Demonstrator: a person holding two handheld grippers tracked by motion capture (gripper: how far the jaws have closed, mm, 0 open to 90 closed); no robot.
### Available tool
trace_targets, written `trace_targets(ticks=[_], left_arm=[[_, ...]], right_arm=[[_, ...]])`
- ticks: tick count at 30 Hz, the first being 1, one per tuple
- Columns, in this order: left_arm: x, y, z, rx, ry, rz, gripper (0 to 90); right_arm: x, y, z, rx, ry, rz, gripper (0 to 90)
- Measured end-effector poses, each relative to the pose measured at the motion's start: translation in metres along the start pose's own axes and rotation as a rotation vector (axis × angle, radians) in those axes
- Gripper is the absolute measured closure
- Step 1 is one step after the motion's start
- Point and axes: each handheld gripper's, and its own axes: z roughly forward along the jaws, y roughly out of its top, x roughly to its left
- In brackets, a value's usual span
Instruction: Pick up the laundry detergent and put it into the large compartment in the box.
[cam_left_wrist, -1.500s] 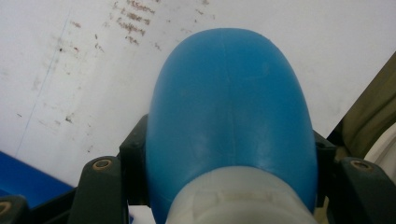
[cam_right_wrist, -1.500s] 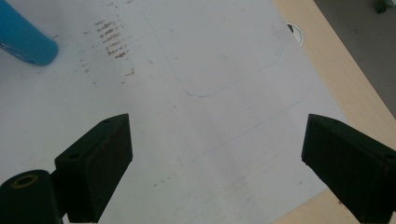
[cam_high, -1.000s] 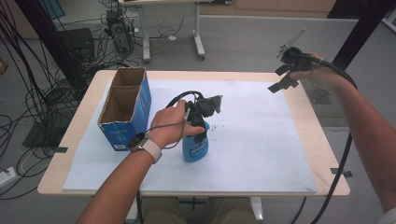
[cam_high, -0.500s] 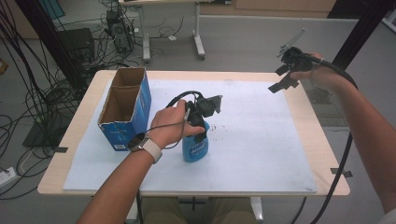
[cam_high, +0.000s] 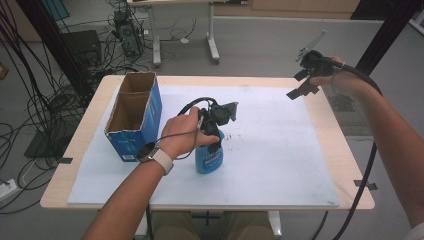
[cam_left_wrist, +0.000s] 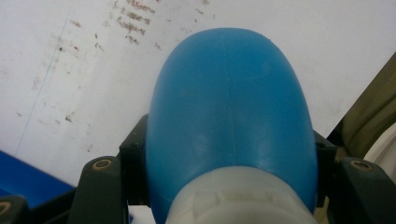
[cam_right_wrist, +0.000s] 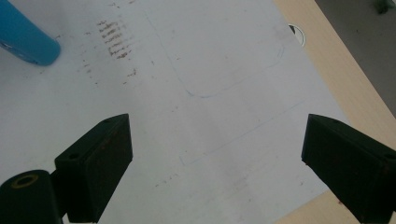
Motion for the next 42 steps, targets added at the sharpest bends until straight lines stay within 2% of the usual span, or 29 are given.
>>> trace_targets(ticks=[42], left_arm=[[-0.0004, -0.0003, -0.0001, -0.001, 0.001, -0.002, 38.1]], right_arm=[[0.0015, 0.0039, 0.0006, 0.003, 0.001, -0.008, 8.4]])
